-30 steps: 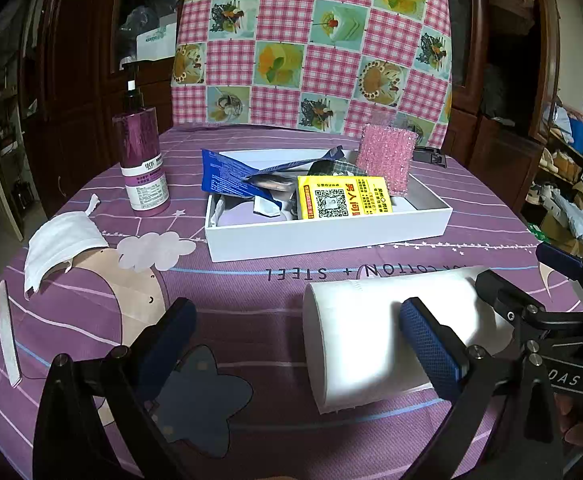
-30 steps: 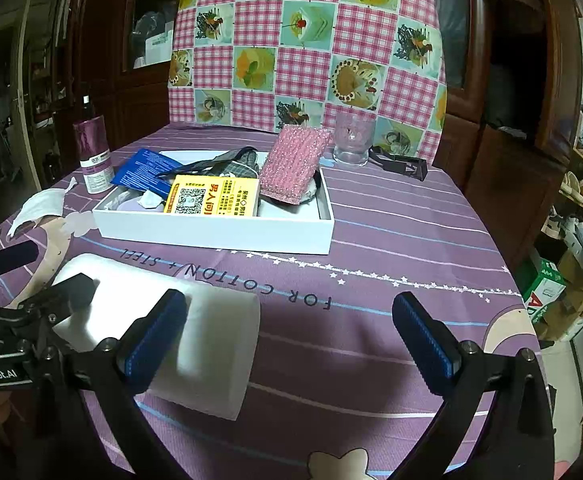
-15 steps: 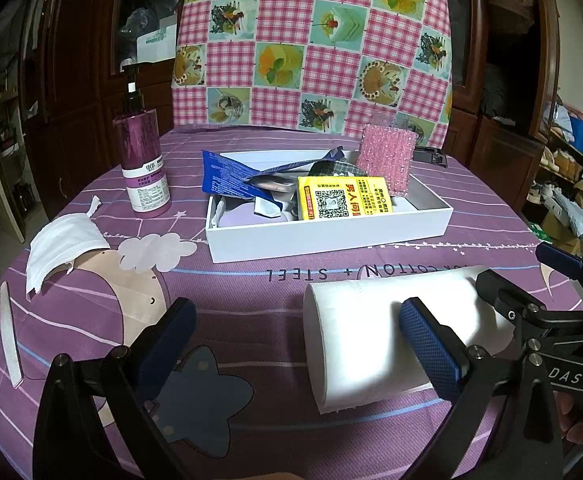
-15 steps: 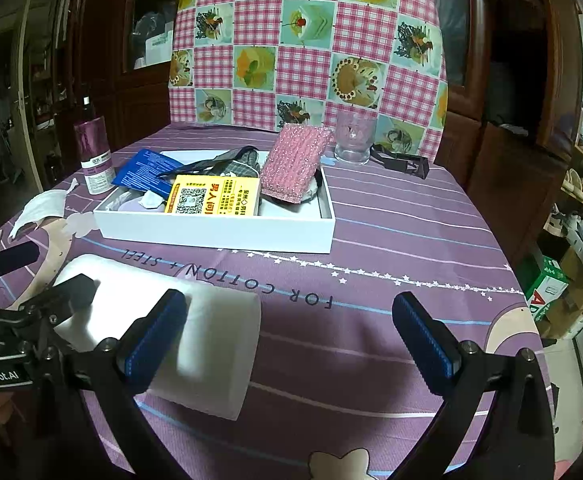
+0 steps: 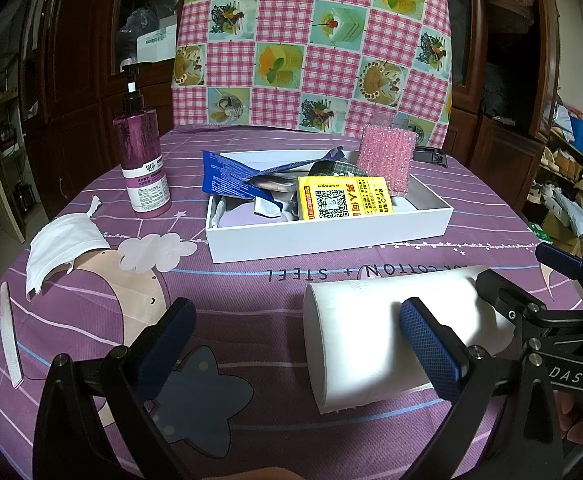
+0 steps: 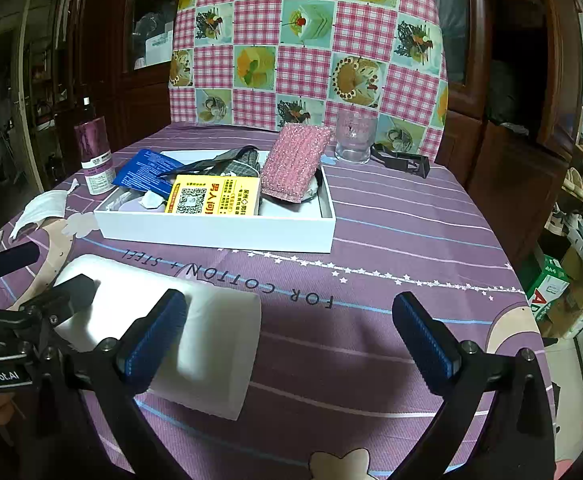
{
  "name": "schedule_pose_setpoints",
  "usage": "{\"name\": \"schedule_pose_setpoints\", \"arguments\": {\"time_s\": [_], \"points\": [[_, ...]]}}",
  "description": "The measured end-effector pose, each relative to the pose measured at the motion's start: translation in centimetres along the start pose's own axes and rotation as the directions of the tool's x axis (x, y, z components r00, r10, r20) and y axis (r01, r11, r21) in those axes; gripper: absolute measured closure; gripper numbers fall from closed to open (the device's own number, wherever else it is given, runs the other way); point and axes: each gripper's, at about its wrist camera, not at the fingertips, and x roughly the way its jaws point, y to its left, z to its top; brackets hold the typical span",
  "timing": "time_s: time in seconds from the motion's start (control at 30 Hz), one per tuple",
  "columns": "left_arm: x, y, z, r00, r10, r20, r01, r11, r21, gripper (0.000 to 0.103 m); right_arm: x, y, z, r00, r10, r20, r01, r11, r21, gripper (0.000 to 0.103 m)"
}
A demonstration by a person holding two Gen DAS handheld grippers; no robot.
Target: Organize soft objects
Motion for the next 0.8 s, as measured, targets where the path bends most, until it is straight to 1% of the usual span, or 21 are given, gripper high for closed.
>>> {"name": "schedule_pose_setpoints", "arguments": {"time_s": [0.8], "points": [[0.01, 0.02, 0.00, 1.000, 0.000, 0.000, 0.000, 1.000, 0.001, 0.000, 0.11, -0.15, 0.01, 1.000, 0.000, -0.001, 0.000, 1.000, 0.002, 0.001]]}}
